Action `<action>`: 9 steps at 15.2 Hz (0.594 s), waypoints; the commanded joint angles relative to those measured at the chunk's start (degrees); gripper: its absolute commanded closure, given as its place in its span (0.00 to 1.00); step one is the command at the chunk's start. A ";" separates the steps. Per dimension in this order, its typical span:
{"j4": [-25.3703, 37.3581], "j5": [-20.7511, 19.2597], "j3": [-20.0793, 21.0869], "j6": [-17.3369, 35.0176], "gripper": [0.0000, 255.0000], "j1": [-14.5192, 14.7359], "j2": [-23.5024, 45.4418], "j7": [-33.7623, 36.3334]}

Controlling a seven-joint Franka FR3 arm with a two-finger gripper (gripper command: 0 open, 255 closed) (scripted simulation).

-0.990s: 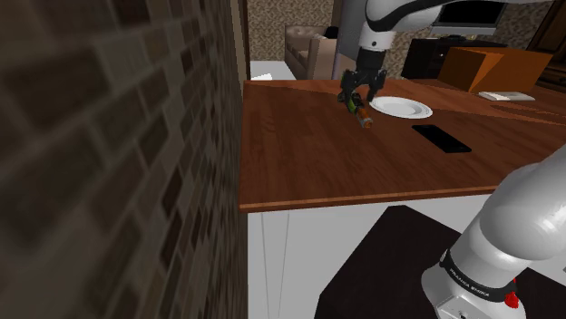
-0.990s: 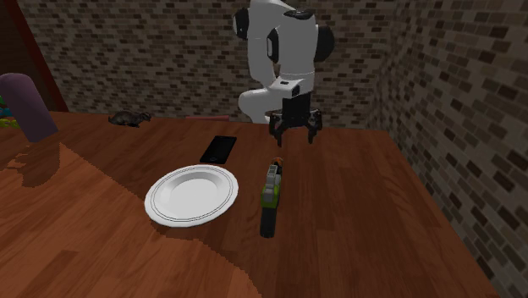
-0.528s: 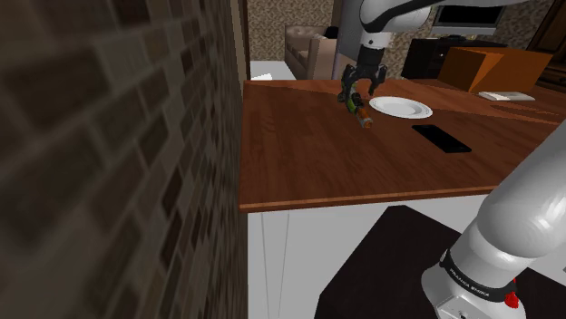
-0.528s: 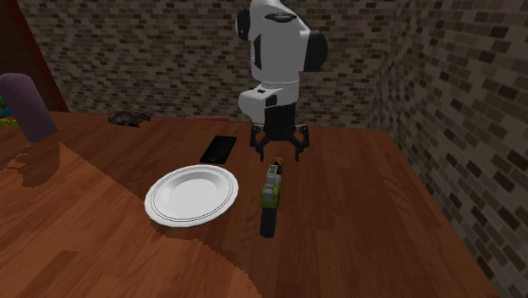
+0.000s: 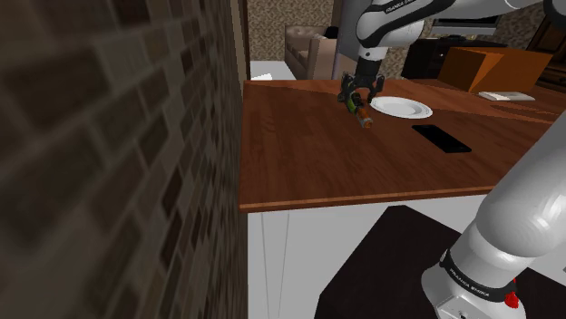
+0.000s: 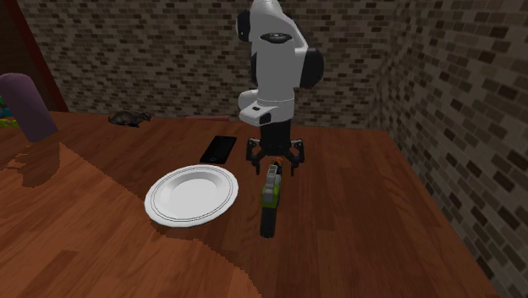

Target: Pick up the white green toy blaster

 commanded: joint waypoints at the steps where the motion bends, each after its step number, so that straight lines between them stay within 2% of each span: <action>1: -0.74 0.12 -0.05 1.18 0.00 -0.03 0.43 -0.13; 2: -0.73 0.13 -0.05 1.18 0.00 -0.03 0.44 -0.14; 3: -0.66 0.16 -0.07 1.21 1.00 -0.05 0.54 -0.18; 9: -0.78 0.14 -0.08 1.26 1.00 -0.05 0.47 -0.18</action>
